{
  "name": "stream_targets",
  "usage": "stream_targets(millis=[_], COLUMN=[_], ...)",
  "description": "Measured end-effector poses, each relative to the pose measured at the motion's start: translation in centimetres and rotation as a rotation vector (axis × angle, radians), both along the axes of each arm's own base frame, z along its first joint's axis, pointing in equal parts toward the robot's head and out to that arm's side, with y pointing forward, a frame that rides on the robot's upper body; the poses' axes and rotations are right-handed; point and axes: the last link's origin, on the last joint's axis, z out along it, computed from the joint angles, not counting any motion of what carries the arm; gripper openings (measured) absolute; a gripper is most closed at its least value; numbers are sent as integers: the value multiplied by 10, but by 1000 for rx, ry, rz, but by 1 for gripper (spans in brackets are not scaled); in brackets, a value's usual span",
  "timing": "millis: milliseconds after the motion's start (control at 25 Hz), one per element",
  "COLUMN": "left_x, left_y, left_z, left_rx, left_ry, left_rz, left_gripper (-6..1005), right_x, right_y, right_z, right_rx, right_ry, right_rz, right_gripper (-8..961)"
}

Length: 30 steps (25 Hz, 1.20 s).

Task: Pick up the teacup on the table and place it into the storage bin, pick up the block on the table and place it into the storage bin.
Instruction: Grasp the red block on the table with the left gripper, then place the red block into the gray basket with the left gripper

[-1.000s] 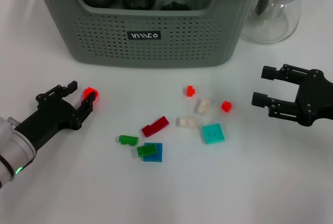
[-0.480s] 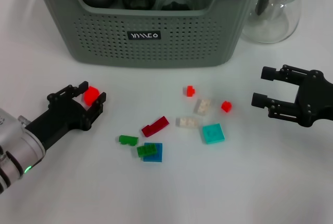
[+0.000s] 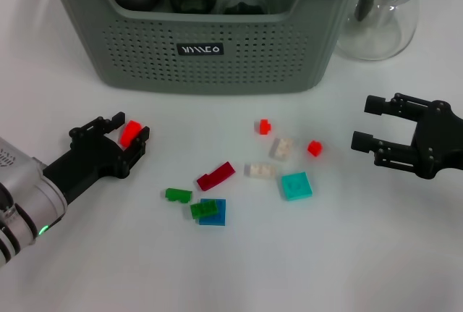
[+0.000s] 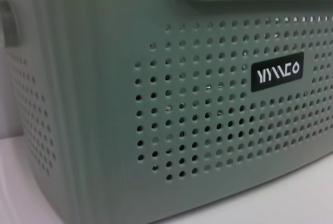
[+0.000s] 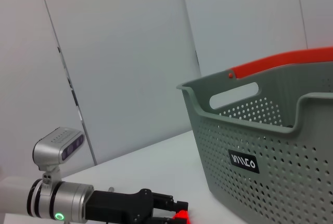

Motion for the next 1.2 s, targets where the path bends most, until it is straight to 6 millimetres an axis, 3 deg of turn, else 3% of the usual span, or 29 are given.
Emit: stream_targets(millis=[600, 680, 760, 840, 1000, 1200], left_x=[-3, -3, -2, 2, 9, 29], left_y=[0, -1, -3, -8, -20, -30], left_z=[-2, -1, 1, 10, 57, 107], left_rx=[-7, -5, 5, 26, 32, -151], left_ry=[8, 3, -15, -80, -285, -494], left_rz=[24, 24, 14, -18, -94, -233], left_gripper=[491, 308, 262, 216, 203, 220], right_x=[0, 0, 0, 0, 0, -2], right_y=[0, 0, 0, 0, 0, 2], right_z=[0, 0, 0, 1, 1, 1], right_rx=[-1, -2, -2, -2, 0, 0], right_ry=[1, 2, 3, 3, 3, 3], right_rz=[2, 3, 3, 4, 3, 10], right_gripper=[765, 765, 765, 765, 764, 764])
